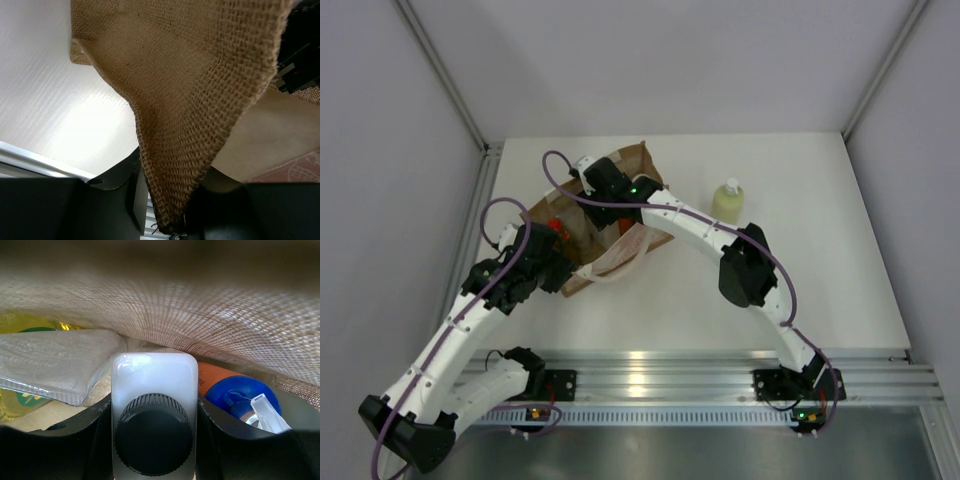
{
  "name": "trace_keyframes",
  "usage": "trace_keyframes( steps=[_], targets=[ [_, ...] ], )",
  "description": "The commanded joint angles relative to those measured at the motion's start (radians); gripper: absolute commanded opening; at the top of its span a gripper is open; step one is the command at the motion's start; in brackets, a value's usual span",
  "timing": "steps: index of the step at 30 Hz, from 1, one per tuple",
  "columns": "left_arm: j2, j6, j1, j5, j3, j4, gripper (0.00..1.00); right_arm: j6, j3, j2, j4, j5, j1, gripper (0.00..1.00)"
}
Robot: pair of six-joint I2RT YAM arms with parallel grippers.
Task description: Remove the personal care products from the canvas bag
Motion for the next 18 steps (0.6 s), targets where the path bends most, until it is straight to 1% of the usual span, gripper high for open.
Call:
trace_keyframes(
  steps=[1,8,18],
  targets=[
    [-0.004,0.014,0.0,-0.022,0.037,-0.018,0.34,0.011,0.04,-0.047,0.028,0.013,-0.012,0.0],
    [-0.012,0.003,0.0,-0.028,0.036,-0.018,0.34,0.016,0.047,-0.166,0.045,0.033,-0.012,0.0],
    [-0.018,-0.009,0.0,-0.025,0.03,-0.018,0.34,0.0,0.047,-0.263,0.043,0.057,-0.012,0.0]
  ],
)
